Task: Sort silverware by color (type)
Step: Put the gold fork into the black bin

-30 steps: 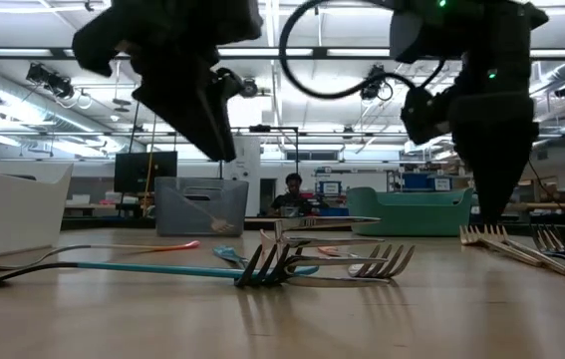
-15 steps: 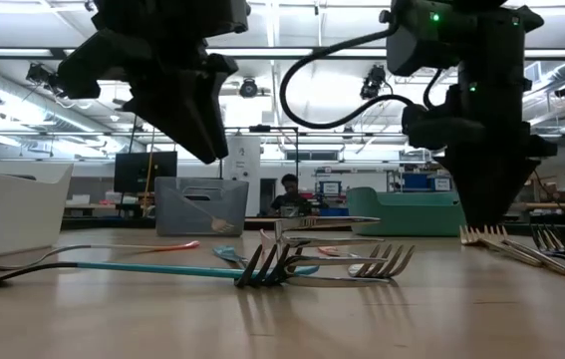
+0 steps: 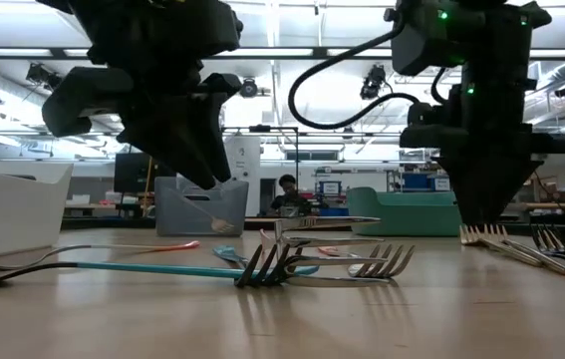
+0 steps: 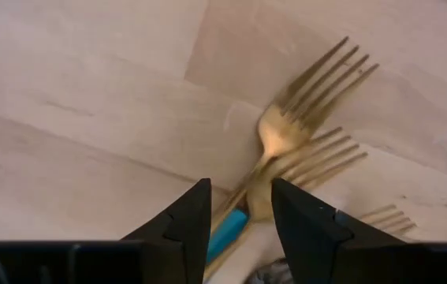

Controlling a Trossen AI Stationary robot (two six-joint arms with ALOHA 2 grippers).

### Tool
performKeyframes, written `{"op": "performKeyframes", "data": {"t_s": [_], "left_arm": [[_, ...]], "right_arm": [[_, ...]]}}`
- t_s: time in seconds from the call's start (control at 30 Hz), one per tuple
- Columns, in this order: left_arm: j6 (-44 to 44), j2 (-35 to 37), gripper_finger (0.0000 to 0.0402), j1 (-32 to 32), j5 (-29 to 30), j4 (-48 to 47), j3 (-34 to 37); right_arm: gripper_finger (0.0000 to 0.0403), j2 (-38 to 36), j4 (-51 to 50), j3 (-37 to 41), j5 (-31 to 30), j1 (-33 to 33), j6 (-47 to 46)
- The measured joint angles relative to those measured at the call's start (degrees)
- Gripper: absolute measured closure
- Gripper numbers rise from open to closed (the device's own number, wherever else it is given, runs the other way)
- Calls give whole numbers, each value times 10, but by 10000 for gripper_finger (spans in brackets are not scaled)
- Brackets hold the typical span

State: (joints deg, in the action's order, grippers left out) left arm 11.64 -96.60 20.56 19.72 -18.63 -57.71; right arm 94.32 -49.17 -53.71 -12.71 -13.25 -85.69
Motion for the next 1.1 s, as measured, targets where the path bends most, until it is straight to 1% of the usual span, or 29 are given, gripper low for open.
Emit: {"op": "performKeyframes", "data": {"t_s": [0.13, 0.23, 0.33, 0.53, 0.83, 0.97, 1.1], "left_arm": [[2, 18, 285, 3, -3, 27, 18], [0, 31, 285, 2, -5, 52, 43], [-8, 42, 285, 2, -4, 57, 53], [-7, 46, 285, 2, -4, 56, 57], [-5, 46, 285, 2, 8, 51, 57], [-2, 46, 285, 2, 10, 49, 57], [0, 46, 285, 2, 17, 45, 57]], "right_arm": [[264, 25, 5, 0, -1, -3, -5], [267, 47, 4, 0, 3, -2, 3], [270, 56, 11, -2, -1, -3, 18], [281, 50, 50, -1, -23, 0, 46], [313, 53, 69, -2, -16, 7, 86], [318, 53, 94, -2, -16, 7, 105], [319, 53, 94, -2, -20, 8, 113]]}}
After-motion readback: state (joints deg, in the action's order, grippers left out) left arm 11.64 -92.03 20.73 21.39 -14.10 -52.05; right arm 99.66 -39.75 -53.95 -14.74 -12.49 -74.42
